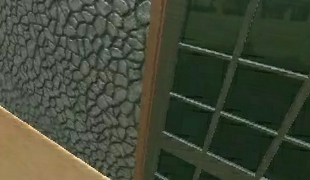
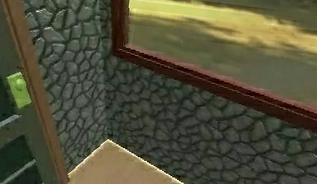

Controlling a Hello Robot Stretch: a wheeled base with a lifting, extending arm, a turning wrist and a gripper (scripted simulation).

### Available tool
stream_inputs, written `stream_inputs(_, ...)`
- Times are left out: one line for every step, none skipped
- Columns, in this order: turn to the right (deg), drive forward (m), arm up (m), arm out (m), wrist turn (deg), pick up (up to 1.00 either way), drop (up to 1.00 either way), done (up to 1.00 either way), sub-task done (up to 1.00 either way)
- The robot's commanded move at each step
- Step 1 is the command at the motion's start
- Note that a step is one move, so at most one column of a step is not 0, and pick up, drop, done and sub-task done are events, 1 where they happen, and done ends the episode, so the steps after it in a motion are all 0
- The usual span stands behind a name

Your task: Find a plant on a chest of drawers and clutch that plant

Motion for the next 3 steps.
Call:
stream_inputs(0.0,0.50,0.00,0.00,0.0,0.00,0.00,0.00,0.00)
stream_inputs(-45.0,0.00,0.00,0.00,0.0,0.00,0.00,0.00,0.00)
stream_inputs(-15.0,0.00,0.00,0.00,0.0,0.00,0.00,0.00,0.00)
